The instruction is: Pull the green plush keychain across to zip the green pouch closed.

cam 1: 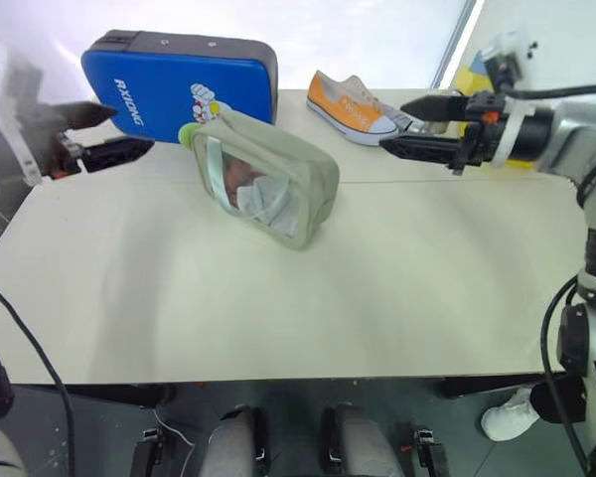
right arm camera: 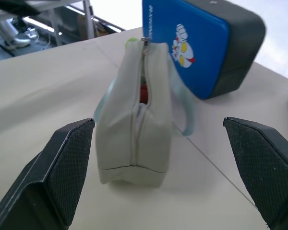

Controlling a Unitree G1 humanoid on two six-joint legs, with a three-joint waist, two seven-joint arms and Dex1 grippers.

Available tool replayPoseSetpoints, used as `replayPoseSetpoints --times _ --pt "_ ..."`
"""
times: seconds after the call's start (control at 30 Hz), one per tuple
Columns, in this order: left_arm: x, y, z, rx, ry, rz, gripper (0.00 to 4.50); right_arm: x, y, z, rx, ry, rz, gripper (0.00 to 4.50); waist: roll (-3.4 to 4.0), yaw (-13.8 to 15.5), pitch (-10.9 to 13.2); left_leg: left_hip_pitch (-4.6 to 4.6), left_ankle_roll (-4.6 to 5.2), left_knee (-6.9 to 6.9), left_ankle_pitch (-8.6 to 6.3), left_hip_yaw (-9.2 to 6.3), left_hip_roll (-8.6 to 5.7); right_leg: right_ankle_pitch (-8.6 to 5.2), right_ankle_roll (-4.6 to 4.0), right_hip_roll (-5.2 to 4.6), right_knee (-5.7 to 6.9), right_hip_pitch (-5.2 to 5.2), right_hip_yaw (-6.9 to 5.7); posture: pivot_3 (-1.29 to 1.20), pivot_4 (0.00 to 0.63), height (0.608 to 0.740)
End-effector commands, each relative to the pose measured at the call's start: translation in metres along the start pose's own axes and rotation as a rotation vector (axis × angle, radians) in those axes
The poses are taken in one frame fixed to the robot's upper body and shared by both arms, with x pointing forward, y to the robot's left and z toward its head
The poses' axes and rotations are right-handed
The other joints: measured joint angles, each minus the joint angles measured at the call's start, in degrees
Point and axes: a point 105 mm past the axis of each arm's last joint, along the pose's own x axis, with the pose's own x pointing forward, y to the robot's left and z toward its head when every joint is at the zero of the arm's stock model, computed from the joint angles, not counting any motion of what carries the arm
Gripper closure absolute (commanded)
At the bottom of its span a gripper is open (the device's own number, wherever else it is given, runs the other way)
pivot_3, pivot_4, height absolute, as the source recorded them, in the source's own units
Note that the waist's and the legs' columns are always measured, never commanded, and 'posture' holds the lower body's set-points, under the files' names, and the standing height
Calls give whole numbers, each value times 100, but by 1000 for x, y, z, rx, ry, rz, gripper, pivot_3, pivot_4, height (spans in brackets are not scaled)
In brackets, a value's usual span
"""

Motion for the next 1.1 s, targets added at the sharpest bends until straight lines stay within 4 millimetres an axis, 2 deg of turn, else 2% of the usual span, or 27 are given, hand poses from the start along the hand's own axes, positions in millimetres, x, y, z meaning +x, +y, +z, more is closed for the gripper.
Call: replayPoseSetpoints --times 0.03,0.13,0.27,0.33,0.43,0.57,0.7,0.83,0.97,1.07,1.1 --pt "4 2 1 22 -14 14 31 6 5 11 -33 -25 21 23 0 -7 1 -3 -1 1 1 0 0 0 0 0 3 -4 0 0 150 740" --pt "8 -5 1 39 -20 -4 31 10 5 11 -62 -29 10 23 0 -8 2 -11 -2 1 2 0 2 0 0 1 6 -13 0 0 150 740" --pt "6 -3 3 31 -31 13 31 21 12 16 -67 -43 12 23 -2 -22 2 -21 -2 3 2 1 0 0 1 -1 5 -20 1 0 150 740" --pt "7 -12 5 37 -24 -23 31 38 21 22 -87 -66 22 23 -1 -45 3 -21 -2 3 2 1 1 0 1 0 5 -21 1 0 150 740" --pt "13 -39 5 65 -12 -125 31 67 33 27 -83 -103 18 23 0 -62 3 -20 -7 4 5 2 5 0 1 3 8 -24 2 0 150 740" --pt "21 -66 4 73 -10 -211 31 100 47 10 -117 -56 17 23 0 -21 3 -20 -10 4 6 1 4 0 1 2 12 -24 2 0 150 740" --pt "22 -75 3 65 -10 -213 31 119 65 -10 -179 24 58 23 -3 0 2 -25 -9 9 6 -3 -2 1 1 0 11 -21 3 0 150 740" --pt "23 -75 -6 51 3 -180 31 127 57 -45 -326 135 7 23 -3 -11 1 -24 -9 9 6 -6 -2 0 1 1 12 -21 3 0 150 740" --pt "23 -80 -7 44 -1 -180 31 130 50 -47 -385 139 -19 23 -4 -33 1 -22 -9 9 7 -7 -1 0 1 3 13 -20 2 0 150 740" --pt "23 -80 -7 40 -10 -163 0 131 48 -44 -383 118 -14 891 -4 -34 1 -22 -10 9 7 -8 0 0 1 3 13 -19 2 0 150 740" --pt "23 -79 -8 38 -6 -154 0 132 47 -43 -381 111 -19 1361 -4 -34 1 -21 -10 9 7 -8 0 0 1 3 13 -19 2 0 150 740"
